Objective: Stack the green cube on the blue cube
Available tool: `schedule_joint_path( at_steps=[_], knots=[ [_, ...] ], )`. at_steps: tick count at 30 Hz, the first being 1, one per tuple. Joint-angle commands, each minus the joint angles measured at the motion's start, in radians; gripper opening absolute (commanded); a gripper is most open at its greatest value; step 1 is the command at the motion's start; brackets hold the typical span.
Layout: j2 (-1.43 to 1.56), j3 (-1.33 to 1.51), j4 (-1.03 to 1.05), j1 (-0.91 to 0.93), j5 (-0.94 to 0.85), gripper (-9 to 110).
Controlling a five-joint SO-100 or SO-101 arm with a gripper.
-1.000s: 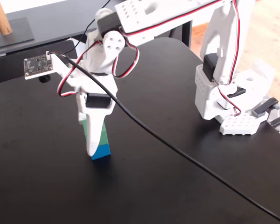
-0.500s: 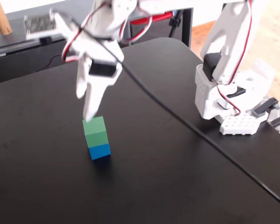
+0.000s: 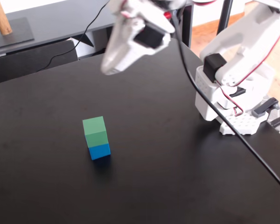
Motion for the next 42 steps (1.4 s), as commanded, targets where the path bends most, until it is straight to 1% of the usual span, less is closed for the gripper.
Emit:
schedule_joint_path(
  at_steps=[1, 6, 13, 23, 33, 40, 42],
  knots=[
    [0.178, 0.063, 0.023, -0.043, 0.037, 0],
    [0.347, 0.195, 0.015, -0.094, 0.084, 0],
    [0.528, 0.408, 0.011, -0.120, 0.109, 0],
    [0.710, 0.758, -0.005, -0.152, 0.123, 0],
    [0.769, 0.983, -0.025, -0.143, 0.060, 0],
    [0.770, 1.155, -0.156, -0.109, -0.029, 0],
    [0.770, 1.155, -0.135, -0.106, -0.040, 0]
  ],
)
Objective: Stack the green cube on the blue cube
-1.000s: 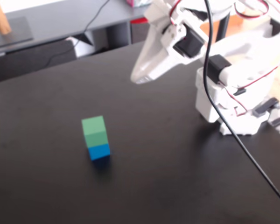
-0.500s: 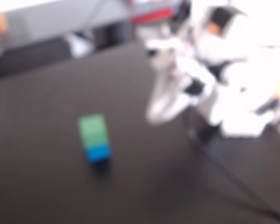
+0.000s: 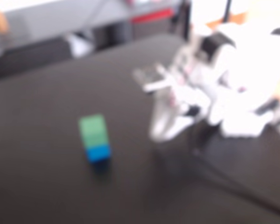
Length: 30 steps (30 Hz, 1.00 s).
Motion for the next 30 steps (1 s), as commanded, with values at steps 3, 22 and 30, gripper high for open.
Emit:
schedule_joint_path(
  at_steps=[3, 22, 30],
  knots=[
    [-0.002, 0.038, 0.041, 0.015, -0.066, 0],
    [-0.002, 0.038, 0.202, 0.031, 0.011, 1],
    [-0.002, 0.038, 0.210, 0.031, 0.169, 1]
  ],
)
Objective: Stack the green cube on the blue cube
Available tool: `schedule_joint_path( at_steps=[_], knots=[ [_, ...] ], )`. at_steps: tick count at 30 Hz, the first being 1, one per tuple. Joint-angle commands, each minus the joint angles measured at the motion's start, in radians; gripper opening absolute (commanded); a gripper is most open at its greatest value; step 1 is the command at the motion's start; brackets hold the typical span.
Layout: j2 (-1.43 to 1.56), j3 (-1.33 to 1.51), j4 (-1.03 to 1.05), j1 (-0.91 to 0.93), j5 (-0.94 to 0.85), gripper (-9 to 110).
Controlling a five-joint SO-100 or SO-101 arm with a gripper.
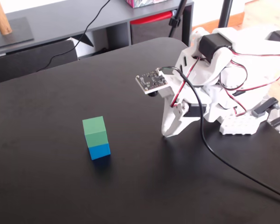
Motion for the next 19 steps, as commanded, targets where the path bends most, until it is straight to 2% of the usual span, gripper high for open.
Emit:
schedule_joint_path(
  at_steps=[1, 19],
  knots=[
    [-0.003, 0.037, 0.009, 0.003, 0.107, 1],
    [-0.003, 0.037, 0.011, 0.003, 0.091, 1]
  ],
)
